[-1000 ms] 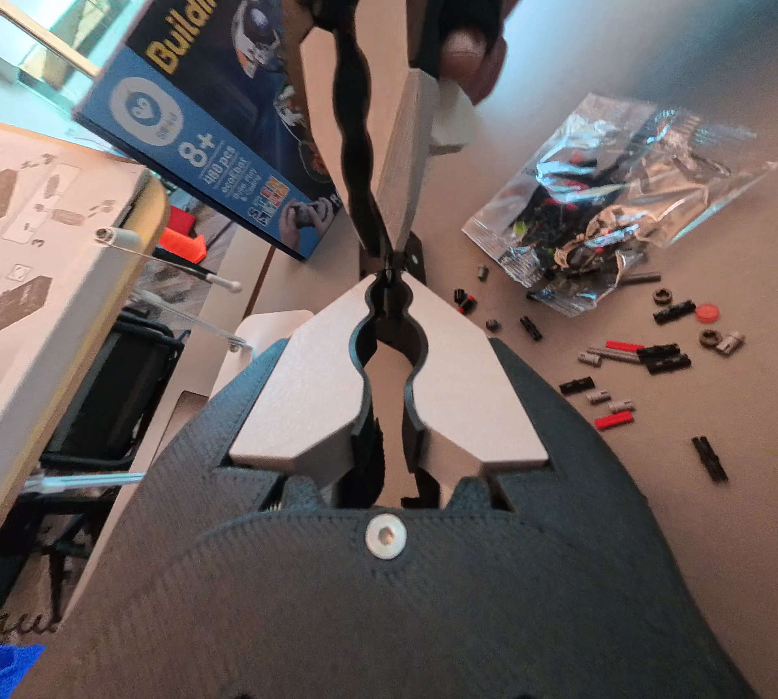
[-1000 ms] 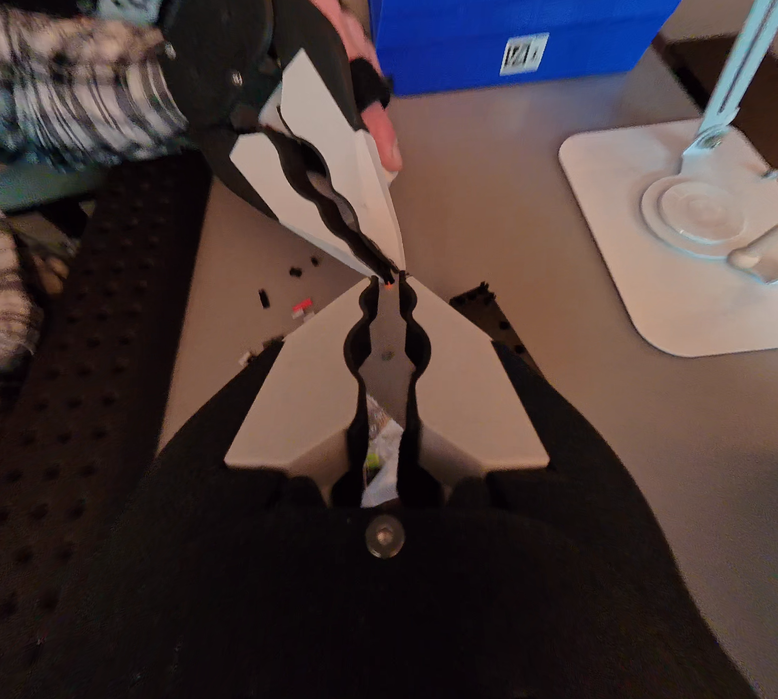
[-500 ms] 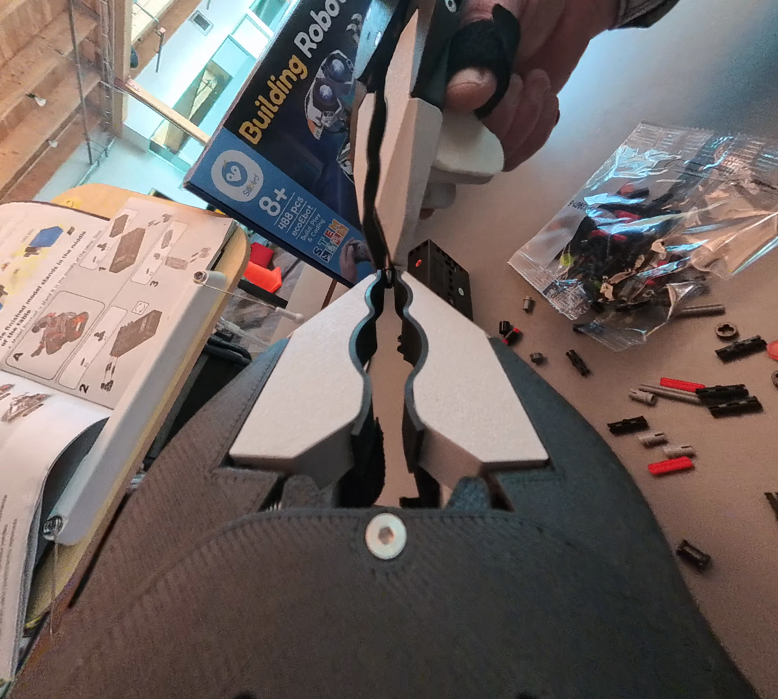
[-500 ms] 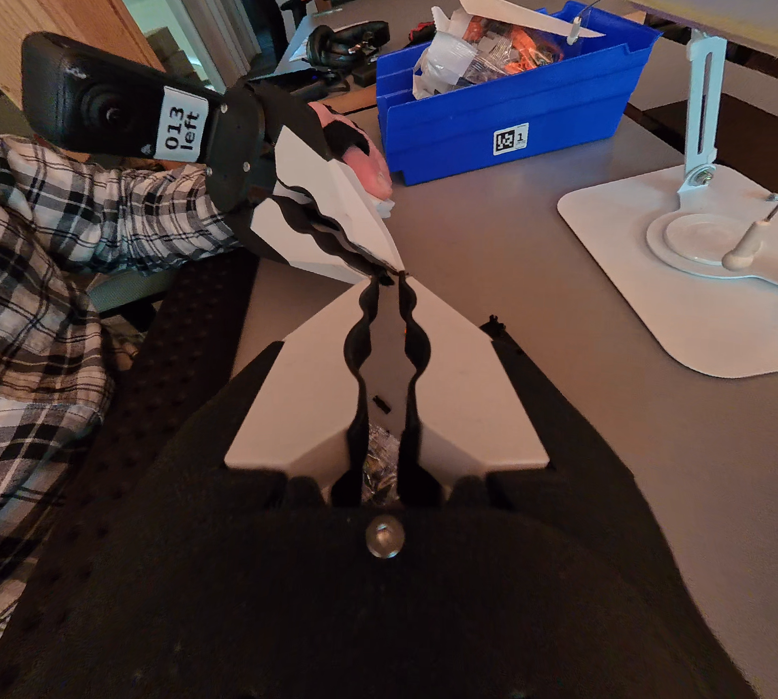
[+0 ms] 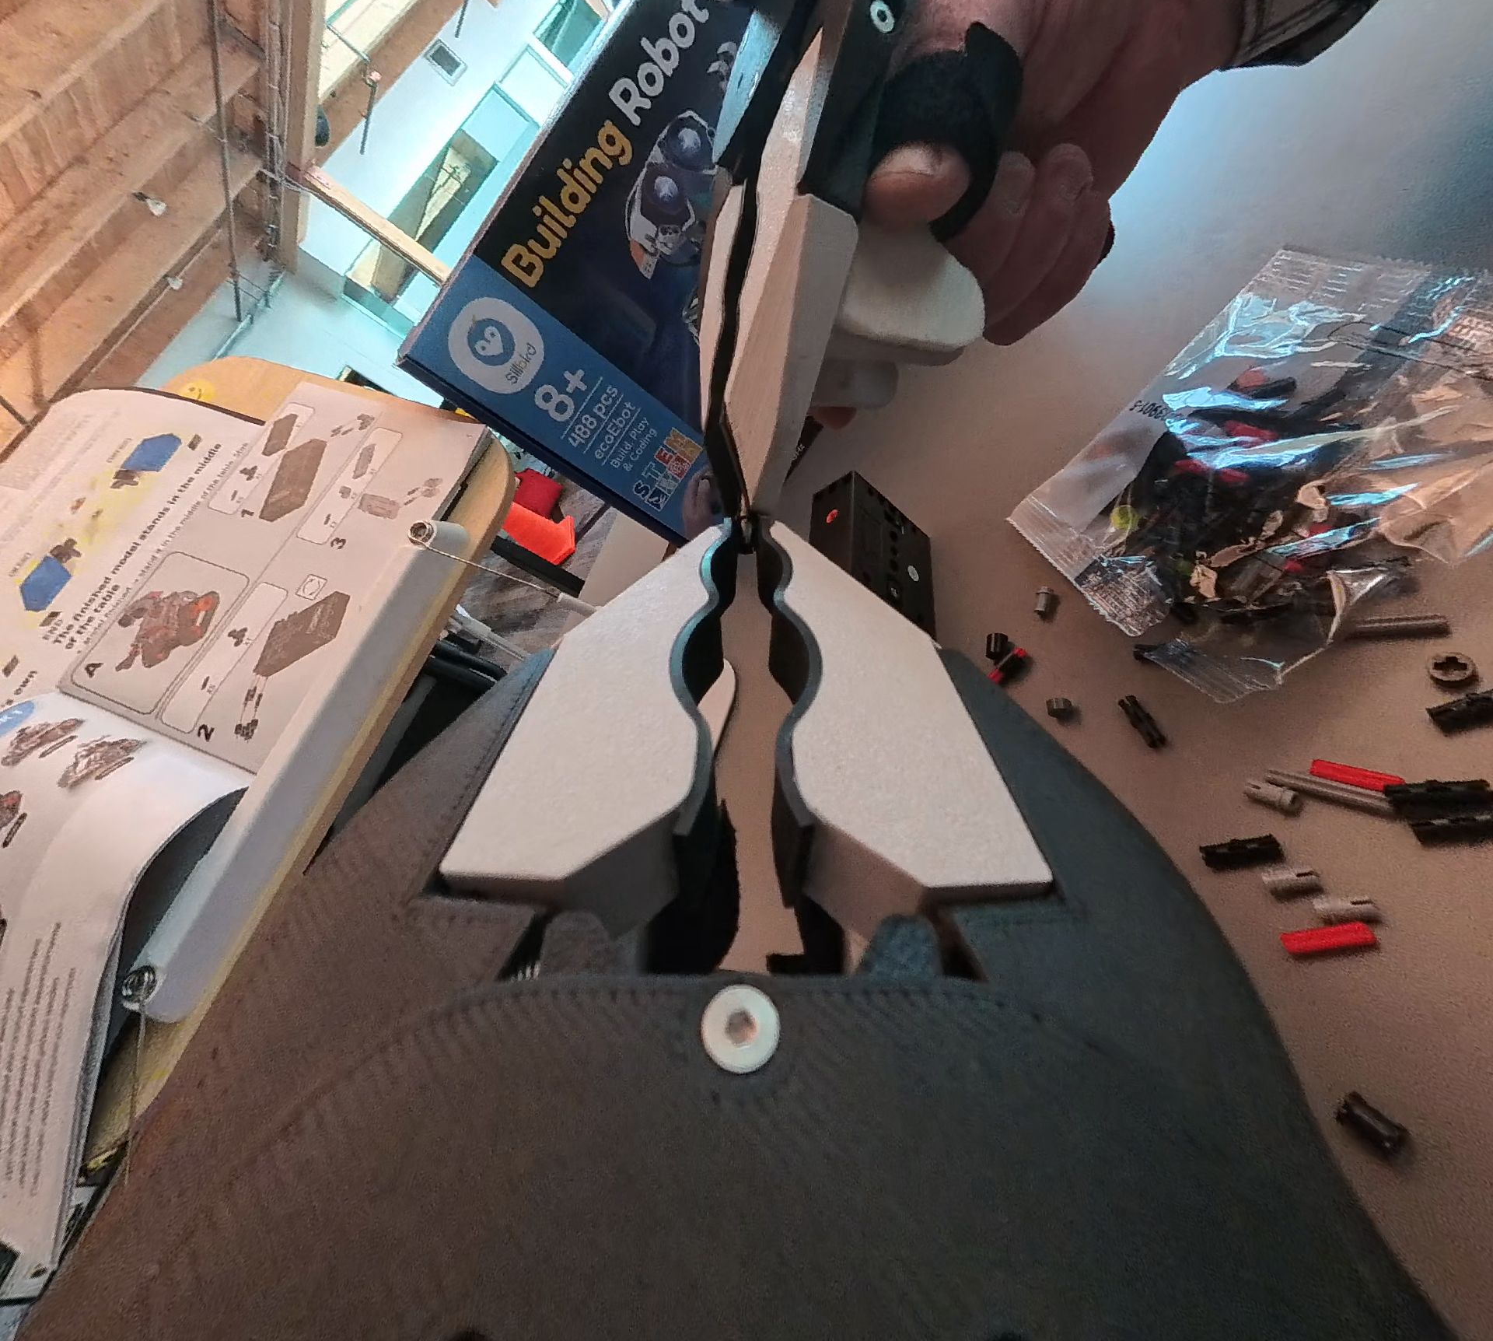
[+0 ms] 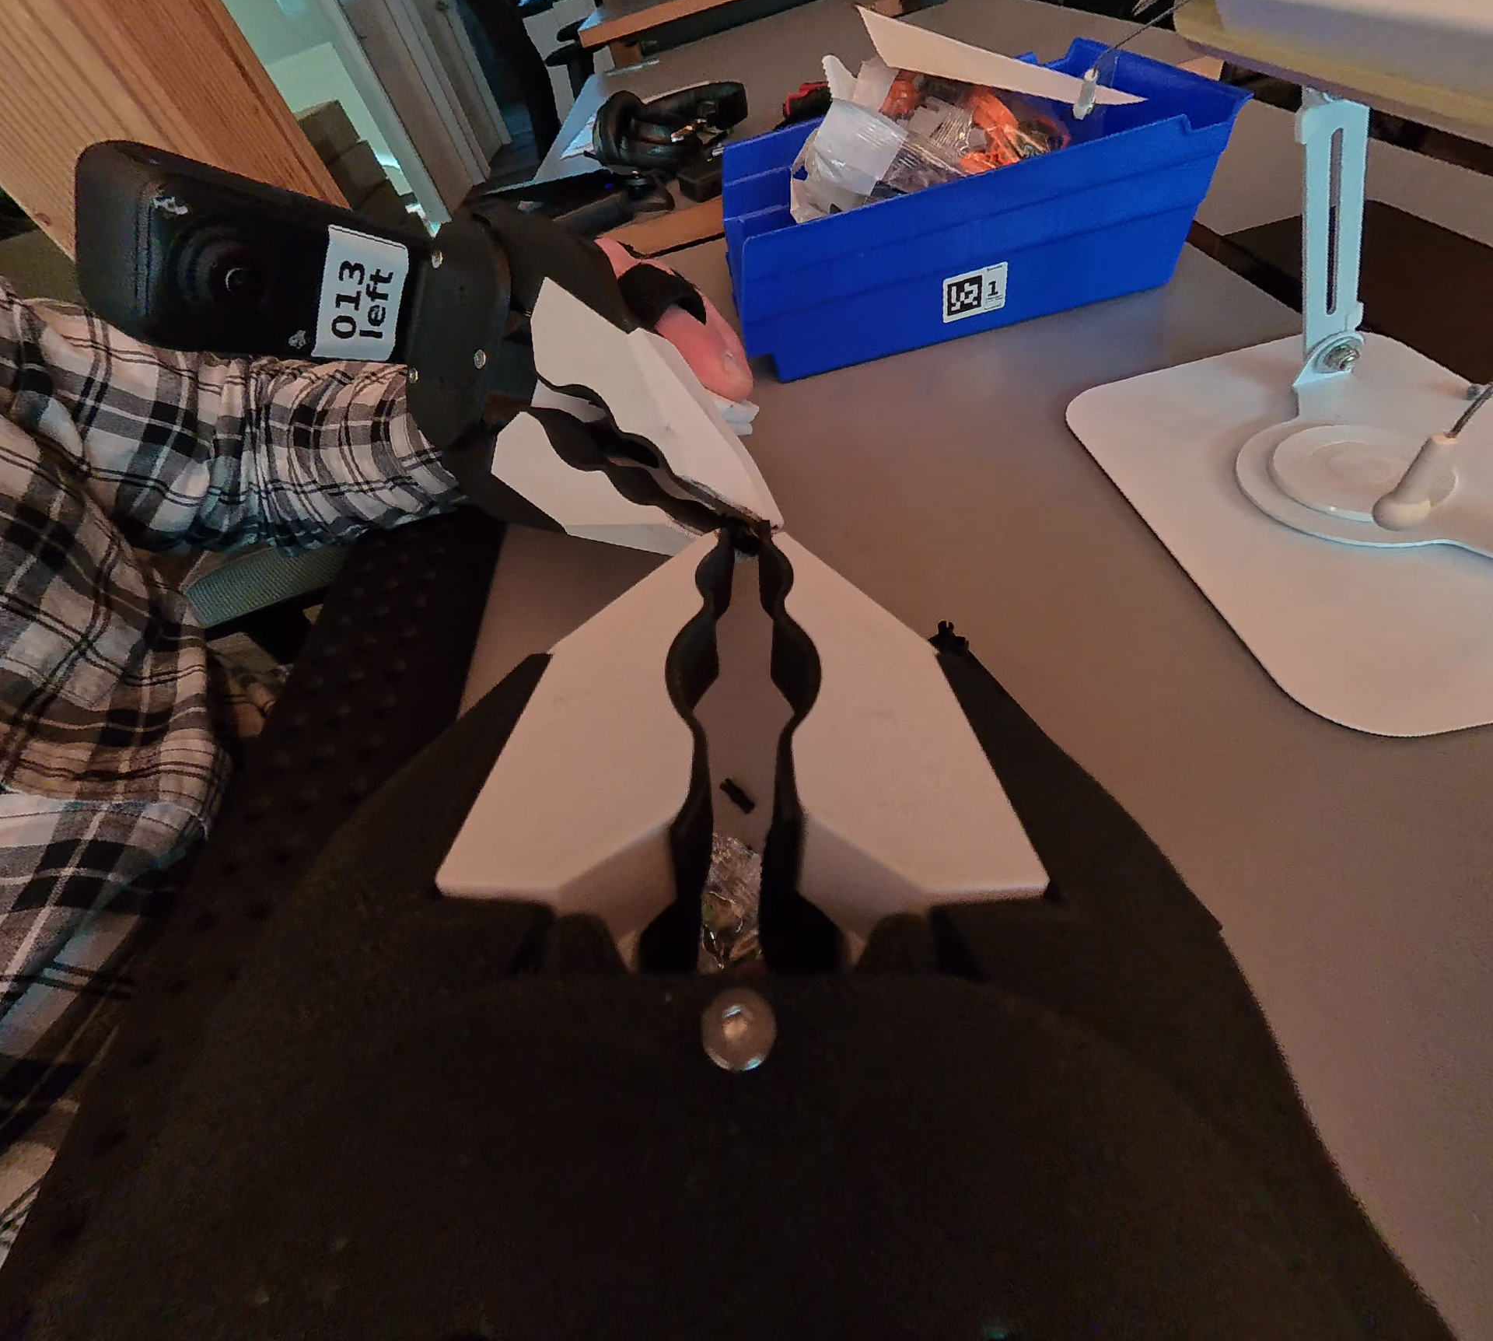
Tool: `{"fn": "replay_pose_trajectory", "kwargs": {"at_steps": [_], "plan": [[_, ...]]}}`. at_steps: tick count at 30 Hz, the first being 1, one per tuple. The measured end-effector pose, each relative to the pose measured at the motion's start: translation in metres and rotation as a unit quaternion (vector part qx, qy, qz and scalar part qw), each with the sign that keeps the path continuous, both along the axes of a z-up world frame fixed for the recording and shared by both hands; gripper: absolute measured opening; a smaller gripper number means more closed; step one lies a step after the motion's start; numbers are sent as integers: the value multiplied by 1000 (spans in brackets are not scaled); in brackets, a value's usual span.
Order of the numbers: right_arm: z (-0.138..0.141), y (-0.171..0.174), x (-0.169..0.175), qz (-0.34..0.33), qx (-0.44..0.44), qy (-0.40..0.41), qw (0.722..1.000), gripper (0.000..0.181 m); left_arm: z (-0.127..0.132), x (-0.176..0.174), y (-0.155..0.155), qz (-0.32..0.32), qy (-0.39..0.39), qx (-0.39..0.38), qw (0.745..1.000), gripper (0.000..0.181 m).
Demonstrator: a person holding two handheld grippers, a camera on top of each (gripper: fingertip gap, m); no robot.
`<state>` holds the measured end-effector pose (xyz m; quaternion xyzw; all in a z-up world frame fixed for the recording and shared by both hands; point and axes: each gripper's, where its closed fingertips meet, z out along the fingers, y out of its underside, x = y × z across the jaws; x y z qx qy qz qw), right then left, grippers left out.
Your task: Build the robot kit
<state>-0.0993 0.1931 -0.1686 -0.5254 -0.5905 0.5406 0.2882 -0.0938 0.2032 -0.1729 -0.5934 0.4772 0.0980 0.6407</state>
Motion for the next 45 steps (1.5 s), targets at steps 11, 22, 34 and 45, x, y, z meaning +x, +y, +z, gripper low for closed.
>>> {"fn": "replay_pose_trajectory", "kwargs": {"at_steps": [11, 22, 34, 45], "plan": [[-10, 30, -1, -45, 145, -53, 987, 1, -35, -21, 20, 47, -50, -138, 988, 46], [-55, 39, -14, 29, 377, -190, 906, 1, -95, -25, 37, 51, -86, -290, 952, 31], [-74, 43, -16, 79, 454, -265, 847, 2, -97, -20, 39, 37, -98, -289, 952, 26], [-75, 42, -14, 162, 456, -323, 813, 1, -96, -18, 39, 32, -104, -289, 951, 25]]}}
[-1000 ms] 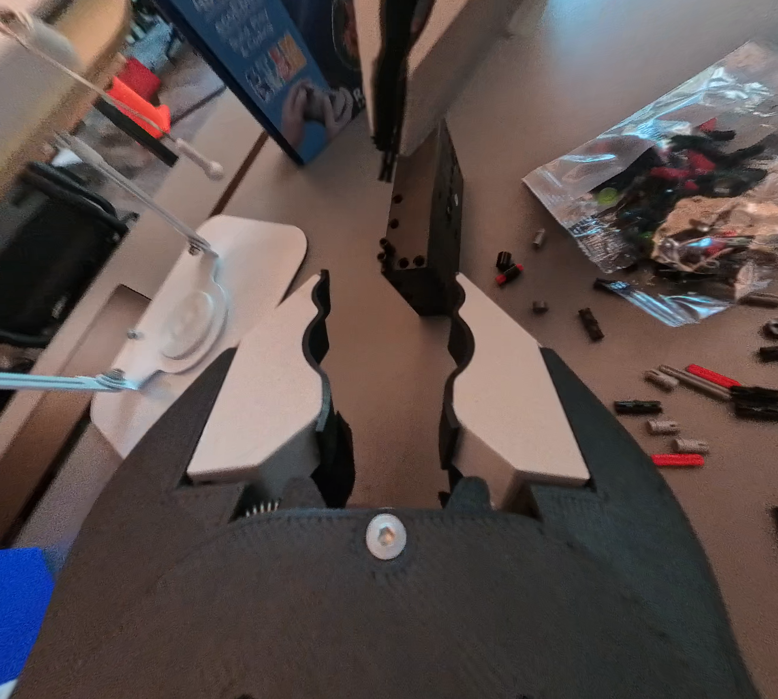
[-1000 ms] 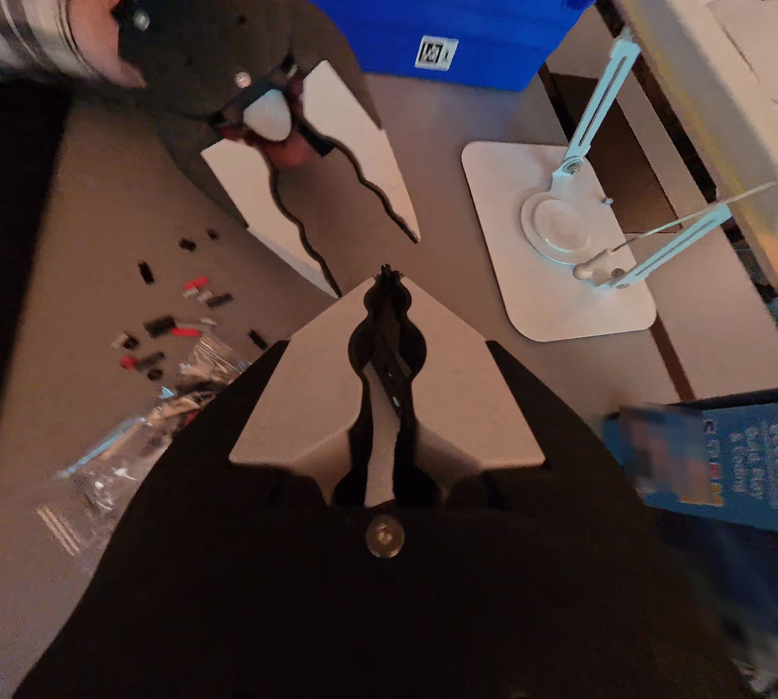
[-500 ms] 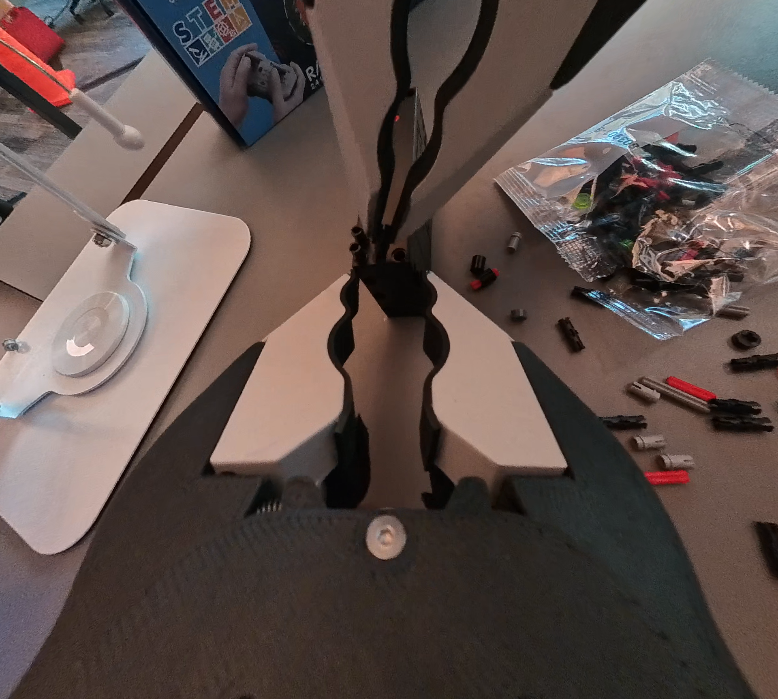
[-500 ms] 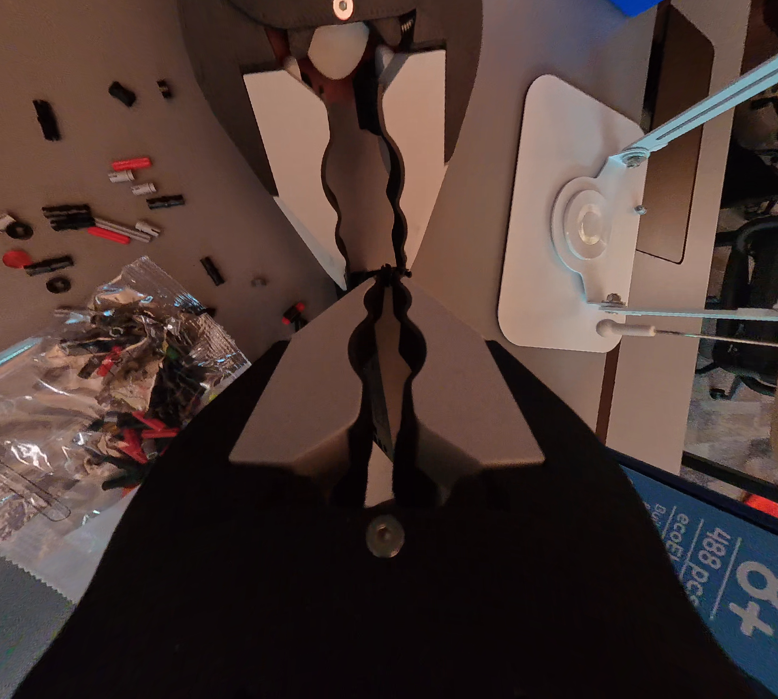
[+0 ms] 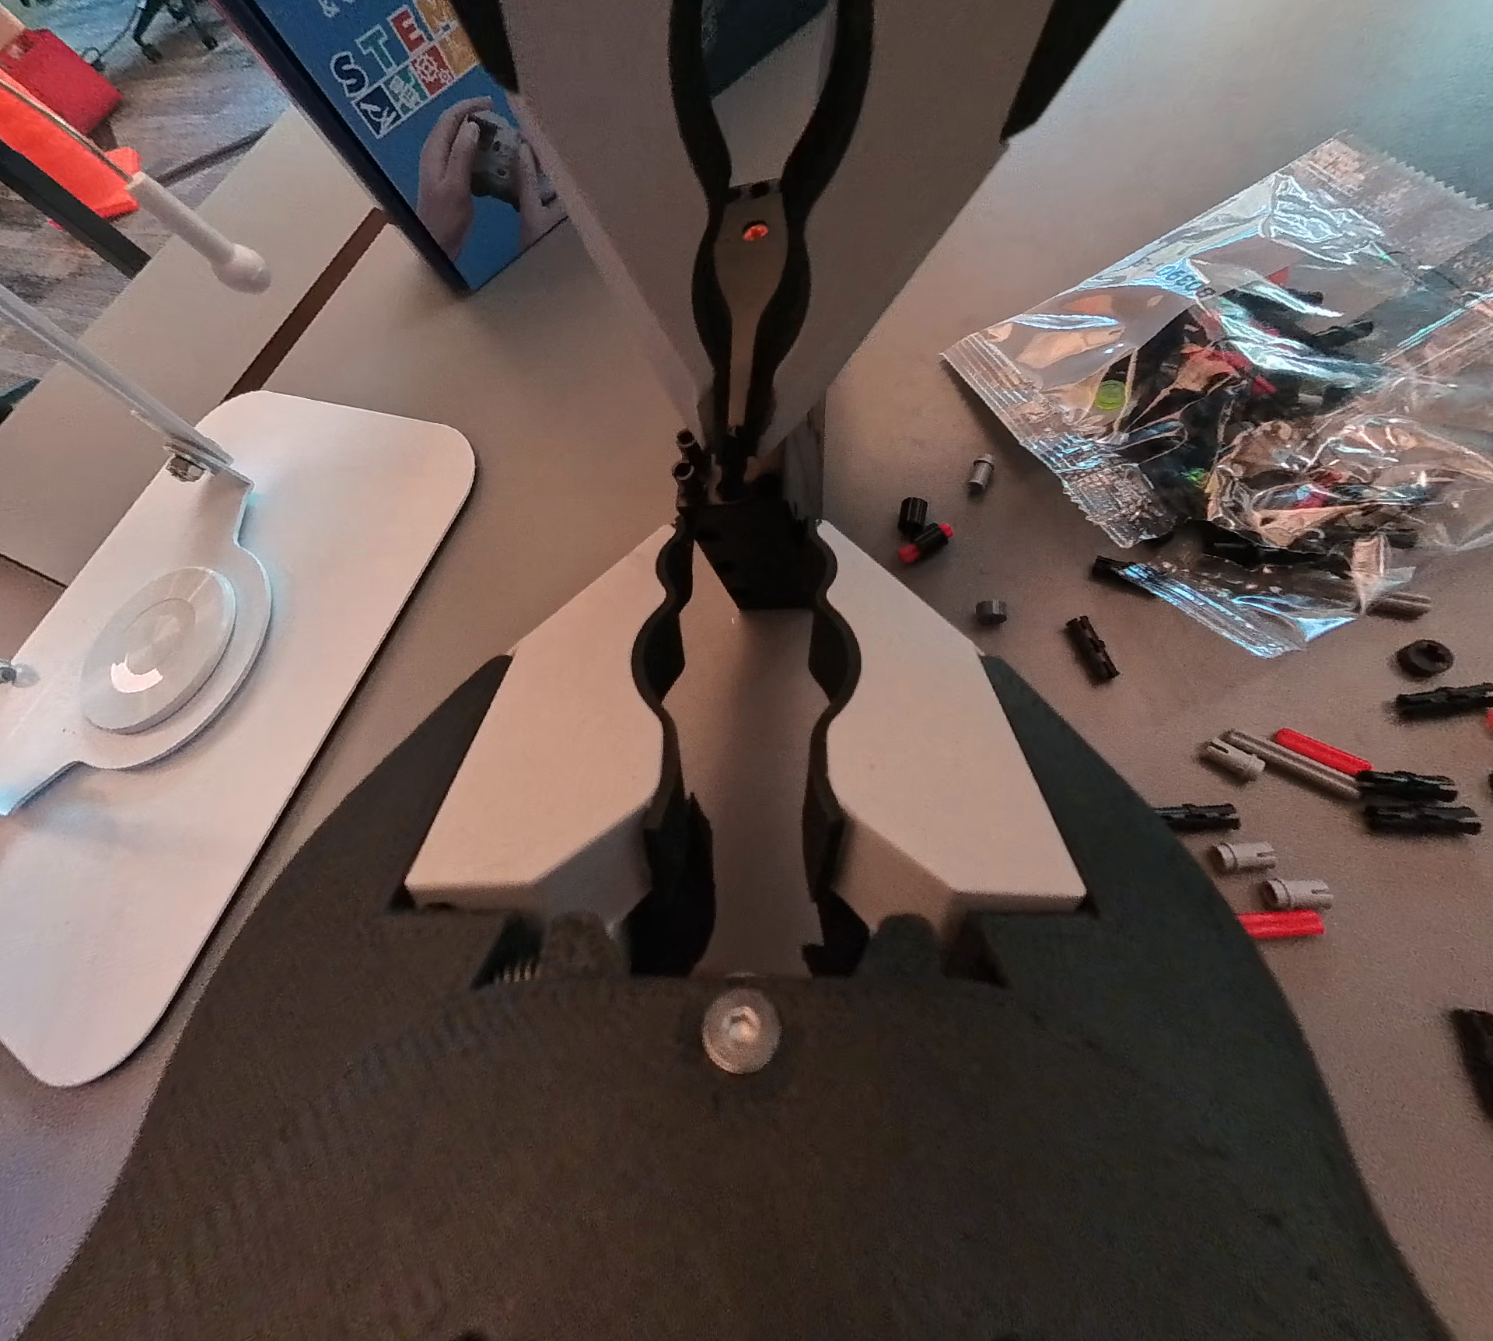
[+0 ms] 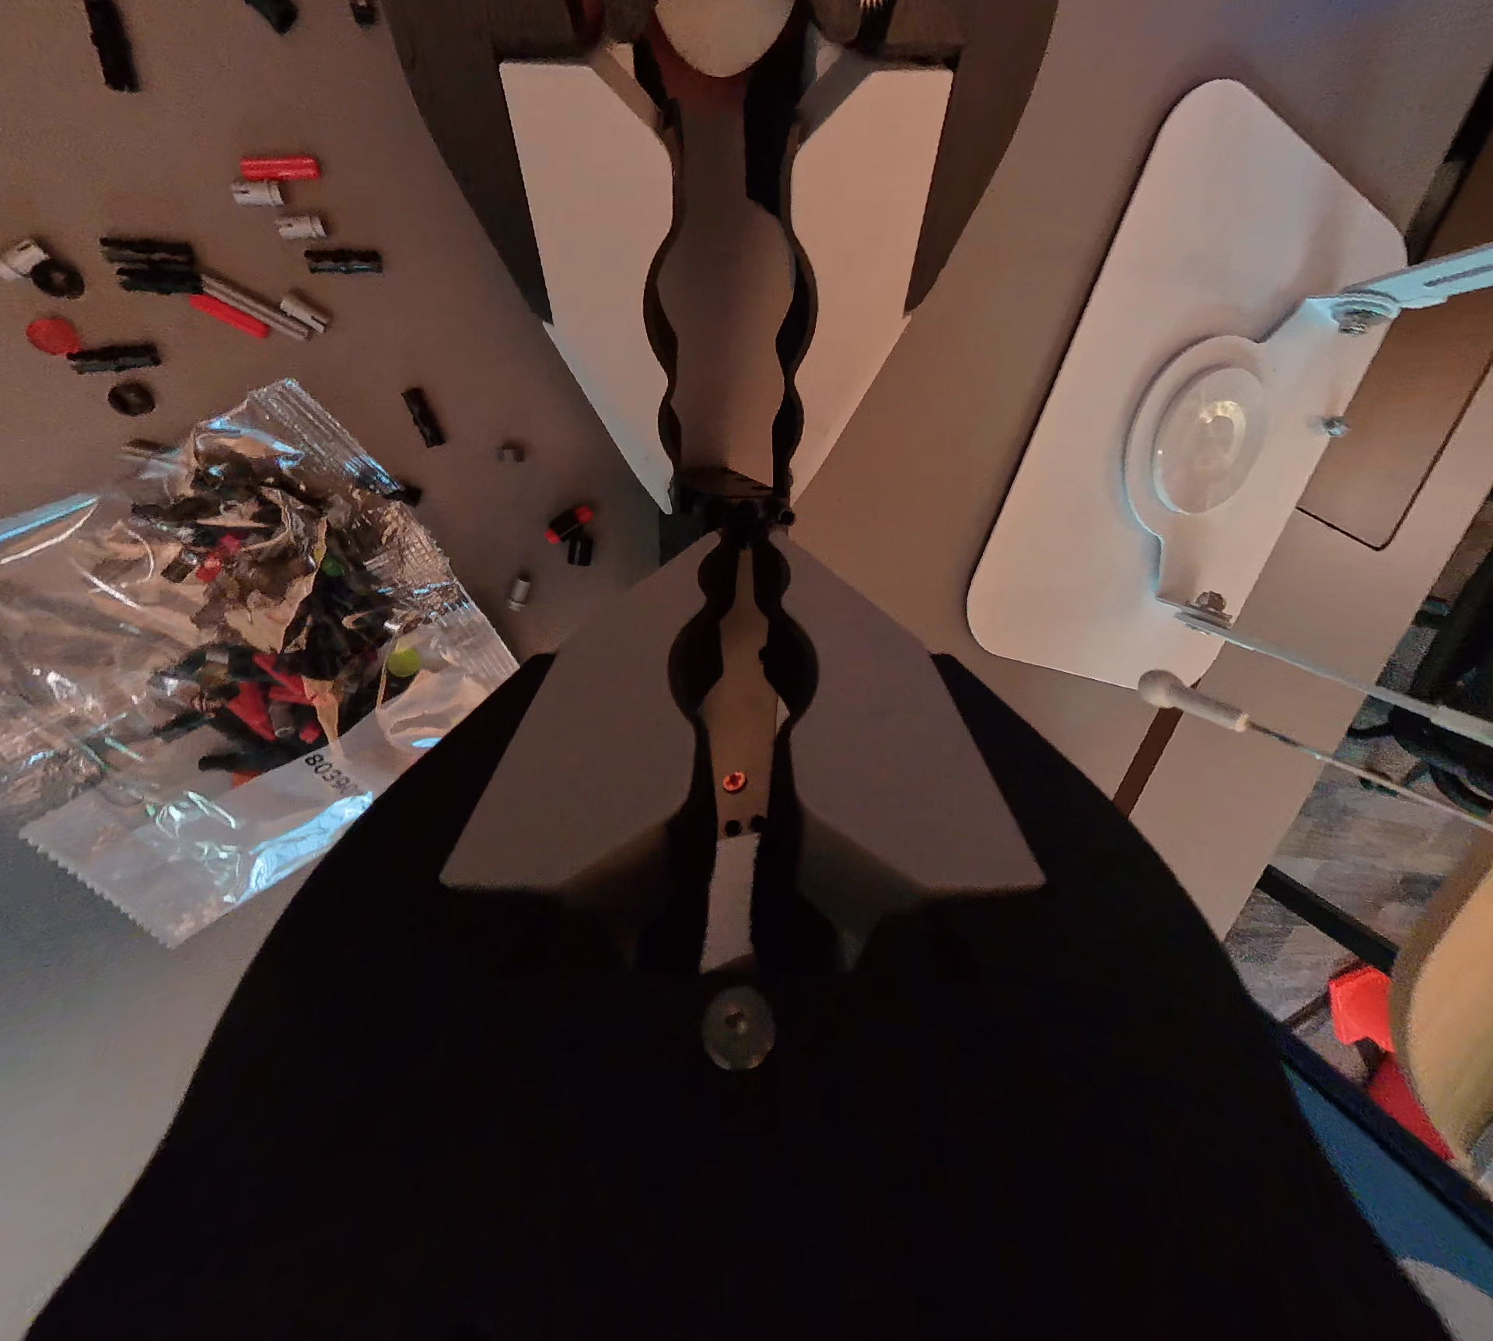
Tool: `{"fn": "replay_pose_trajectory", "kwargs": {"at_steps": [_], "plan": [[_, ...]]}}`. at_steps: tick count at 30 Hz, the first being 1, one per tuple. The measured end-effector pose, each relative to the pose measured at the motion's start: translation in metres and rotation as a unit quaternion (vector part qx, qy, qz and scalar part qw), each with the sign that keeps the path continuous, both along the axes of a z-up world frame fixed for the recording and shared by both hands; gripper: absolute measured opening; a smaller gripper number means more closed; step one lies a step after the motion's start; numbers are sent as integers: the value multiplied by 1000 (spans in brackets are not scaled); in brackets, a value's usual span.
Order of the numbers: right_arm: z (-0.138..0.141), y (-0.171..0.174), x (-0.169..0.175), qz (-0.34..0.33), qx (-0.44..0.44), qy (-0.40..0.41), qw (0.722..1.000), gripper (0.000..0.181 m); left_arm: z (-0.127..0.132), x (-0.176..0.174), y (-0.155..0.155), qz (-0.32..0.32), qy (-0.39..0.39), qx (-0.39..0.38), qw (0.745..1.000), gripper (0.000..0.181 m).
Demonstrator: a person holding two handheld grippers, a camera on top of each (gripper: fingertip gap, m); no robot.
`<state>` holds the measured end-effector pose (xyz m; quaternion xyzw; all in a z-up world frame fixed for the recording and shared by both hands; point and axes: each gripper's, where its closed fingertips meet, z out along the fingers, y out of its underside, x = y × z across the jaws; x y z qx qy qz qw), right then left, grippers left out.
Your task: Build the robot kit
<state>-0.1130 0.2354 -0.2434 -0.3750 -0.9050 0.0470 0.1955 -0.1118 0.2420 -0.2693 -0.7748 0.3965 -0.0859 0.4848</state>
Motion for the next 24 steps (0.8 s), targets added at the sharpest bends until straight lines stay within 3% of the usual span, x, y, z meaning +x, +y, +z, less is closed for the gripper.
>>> {"fn": "replay_pose_trajectory", "kwargs": {"at_steps": [11, 24], "plan": [[-1, 1, 1, 49, -11, -130, 990, 1, 0, 0, 1, -1, -20, -8, 1000, 24], [-1, 0, 2, 81, -14, -191, 978, 1, 0, 1, 0, -6, -36, -12, 999, 23]]}}
